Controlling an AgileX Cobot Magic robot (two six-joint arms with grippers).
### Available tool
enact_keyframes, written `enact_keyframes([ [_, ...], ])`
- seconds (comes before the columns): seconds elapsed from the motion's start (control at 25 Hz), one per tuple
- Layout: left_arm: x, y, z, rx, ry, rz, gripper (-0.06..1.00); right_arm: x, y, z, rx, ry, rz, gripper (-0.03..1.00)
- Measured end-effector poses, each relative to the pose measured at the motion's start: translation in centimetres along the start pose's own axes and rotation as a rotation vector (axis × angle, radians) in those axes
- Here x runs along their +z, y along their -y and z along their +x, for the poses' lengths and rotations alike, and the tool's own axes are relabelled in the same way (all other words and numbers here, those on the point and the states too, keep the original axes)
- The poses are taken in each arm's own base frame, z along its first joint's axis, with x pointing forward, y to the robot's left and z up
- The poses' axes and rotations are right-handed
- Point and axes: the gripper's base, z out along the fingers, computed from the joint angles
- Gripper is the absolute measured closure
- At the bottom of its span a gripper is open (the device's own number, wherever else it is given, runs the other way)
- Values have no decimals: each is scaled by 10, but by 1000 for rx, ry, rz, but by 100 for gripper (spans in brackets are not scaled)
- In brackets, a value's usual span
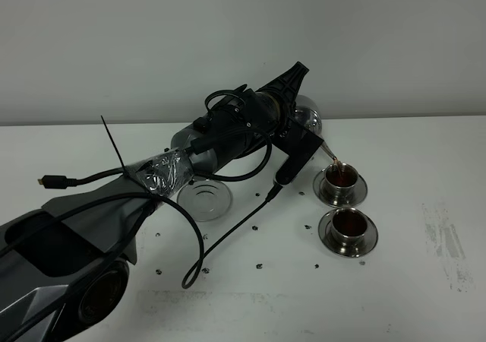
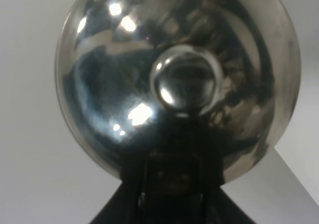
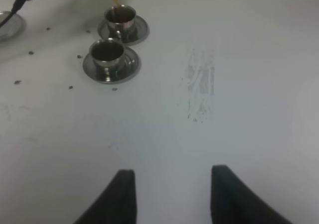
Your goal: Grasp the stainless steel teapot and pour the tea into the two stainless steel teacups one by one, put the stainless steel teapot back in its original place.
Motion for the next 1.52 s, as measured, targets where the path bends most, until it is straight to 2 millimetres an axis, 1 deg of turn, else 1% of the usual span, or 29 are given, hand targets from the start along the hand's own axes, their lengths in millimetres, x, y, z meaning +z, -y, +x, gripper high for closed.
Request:
enact_keyframes([
  [0.48,0,0,0,45,-1,-4,72,0,0,0,0,0,0,63],
  [1.52,0,-2,0,63,-1,-26,72,0,0,0,0,0,0,63],
])
